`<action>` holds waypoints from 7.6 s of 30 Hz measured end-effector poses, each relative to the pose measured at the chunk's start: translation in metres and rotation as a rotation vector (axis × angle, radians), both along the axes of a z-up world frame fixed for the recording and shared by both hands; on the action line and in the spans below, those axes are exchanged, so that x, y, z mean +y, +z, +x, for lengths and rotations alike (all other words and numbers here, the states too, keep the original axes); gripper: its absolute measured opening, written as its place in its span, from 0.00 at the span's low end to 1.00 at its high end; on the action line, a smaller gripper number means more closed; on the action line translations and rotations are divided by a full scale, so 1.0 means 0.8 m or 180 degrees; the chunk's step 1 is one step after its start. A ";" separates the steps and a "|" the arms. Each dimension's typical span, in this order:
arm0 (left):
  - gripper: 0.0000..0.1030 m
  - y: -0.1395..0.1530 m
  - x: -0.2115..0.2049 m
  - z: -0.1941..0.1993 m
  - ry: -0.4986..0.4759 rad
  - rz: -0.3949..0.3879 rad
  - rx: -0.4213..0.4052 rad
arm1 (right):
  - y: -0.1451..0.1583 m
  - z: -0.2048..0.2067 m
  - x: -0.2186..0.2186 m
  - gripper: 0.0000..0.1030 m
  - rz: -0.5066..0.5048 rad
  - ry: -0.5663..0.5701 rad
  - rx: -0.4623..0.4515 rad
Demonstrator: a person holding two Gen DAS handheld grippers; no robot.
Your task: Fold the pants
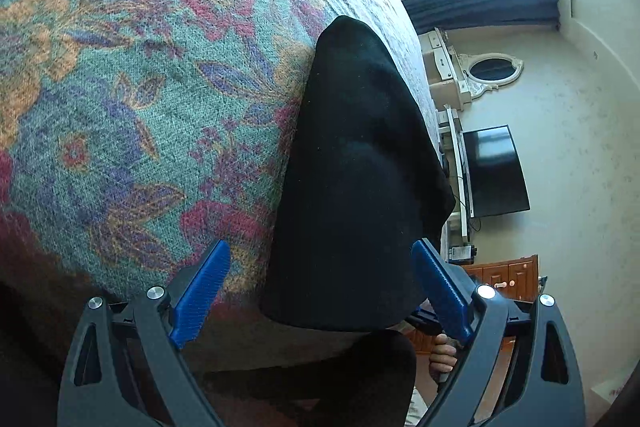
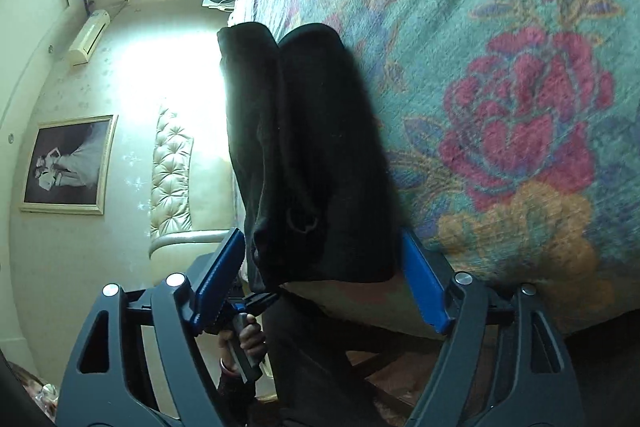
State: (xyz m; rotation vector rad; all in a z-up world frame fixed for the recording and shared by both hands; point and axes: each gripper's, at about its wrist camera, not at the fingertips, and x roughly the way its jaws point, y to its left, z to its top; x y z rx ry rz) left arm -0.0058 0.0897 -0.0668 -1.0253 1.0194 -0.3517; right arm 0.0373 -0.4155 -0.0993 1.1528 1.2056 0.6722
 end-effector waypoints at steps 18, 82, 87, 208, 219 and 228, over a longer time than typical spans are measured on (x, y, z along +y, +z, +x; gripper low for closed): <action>0.55 0.001 -0.019 0.011 -0.0246 -0.0049 0.0110 | 0.054 -0.007 0.027 0.24 -0.0576 0.0219 -0.0415; 0.39 0.008 -0.034 0.216 -0.0657 0.1216 -0.0444 | 0.009 0.125 0.023 0.36 -0.0802 -0.0027 -0.0611; 0.32 0.022 -0.043 0.208 -0.0635 0.1468 -0.0635 | 0.034 0.113 0.041 0.32 -0.0897 -0.0092 -0.0736; 0.35 0.009 0.120 0.056 0.0251 0.0913 -0.0360 | 0.025 0.070 0.172 0.26 -0.0221 -0.0026 -0.0486; 0.35 0.013 0.119 0.046 0.0186 0.0976 -0.0349 | 0.021 0.058 0.160 0.26 -0.0177 -0.0003 -0.0481; 0.68 0.009 0.149 0.045 0.0096 0.0826 -0.0392 | 0.039 0.067 0.146 0.58 -0.0501 0.0199 -0.0691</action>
